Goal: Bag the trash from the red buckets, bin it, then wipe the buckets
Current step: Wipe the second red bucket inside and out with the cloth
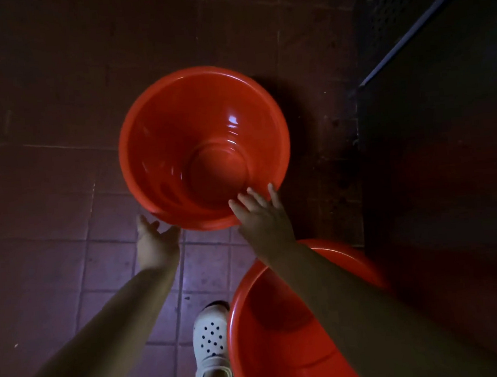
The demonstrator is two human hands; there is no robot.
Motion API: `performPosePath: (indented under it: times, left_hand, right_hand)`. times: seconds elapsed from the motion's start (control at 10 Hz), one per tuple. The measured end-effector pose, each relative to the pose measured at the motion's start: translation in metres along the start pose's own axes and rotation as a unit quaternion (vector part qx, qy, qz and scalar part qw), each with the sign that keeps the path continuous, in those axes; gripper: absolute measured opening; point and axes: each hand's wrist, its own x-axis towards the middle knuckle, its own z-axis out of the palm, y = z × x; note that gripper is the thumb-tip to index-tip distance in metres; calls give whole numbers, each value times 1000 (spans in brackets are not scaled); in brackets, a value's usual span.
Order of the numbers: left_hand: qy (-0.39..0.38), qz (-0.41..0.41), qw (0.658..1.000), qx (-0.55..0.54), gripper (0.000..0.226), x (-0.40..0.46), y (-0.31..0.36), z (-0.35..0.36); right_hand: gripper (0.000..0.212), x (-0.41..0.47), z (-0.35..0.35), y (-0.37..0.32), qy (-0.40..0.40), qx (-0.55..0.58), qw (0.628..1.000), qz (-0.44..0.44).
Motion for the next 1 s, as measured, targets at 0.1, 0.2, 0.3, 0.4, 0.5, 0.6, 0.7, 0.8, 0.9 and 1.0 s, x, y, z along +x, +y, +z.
performPosePath:
  times: [0.1, 0.2, 0.3, 0.4, 0.5, 0.6, 0.7, 0.8, 0.9, 1.0]
  left_hand:
    - [-12, 35, 998, -49, 74, 6, 7, 6]
    - [-27, 31, 997, -69, 78, -2, 13, 19]
    - [-51, 23, 995, -78, 78, -15, 21, 43]
    - [-94, 16, 991, -95, 78, -33, 31, 71]
    - [-134, 15, 987, -83, 80, -49, 35, 94]
    - [-163, 14, 984, -68, 81, -62, 37, 108]
    - [-179, 19, 983, -31, 85, -71, 35, 116]
    - [-190, 28, 981, -3, 92, -76, 32, 119]
    - [-212, 7, 977, -2, 90, -76, 29, 117]
    - [-213, 43, 974, 59, 79, -87, 32, 106]
  right_hand:
    - [29, 1, 3, 8, 17, -65, 998, -3]
    - [23, -8, -2, 23, 21, -94, 995, 8]
    - [27, -27, -8, 46, 8, -99, 994, 40]
    - [28, -49, -14, 72, 0, -84, 992, 91]
    - [30, -72, -16, 92, 5, -76, 989, 126]
    - [37, -90, -15, 105, -5, -77, 987, 142]
    - [45, -103, -12, 113, -22, -55, 987, 151]
    - [52, -107, -13, 117, -37, -53, 988, 143]
    - [60, -110, -15, 117, -53, -50, 988, 139]
    - [64, -120, -28, 111, -47, -33, 985, 160]
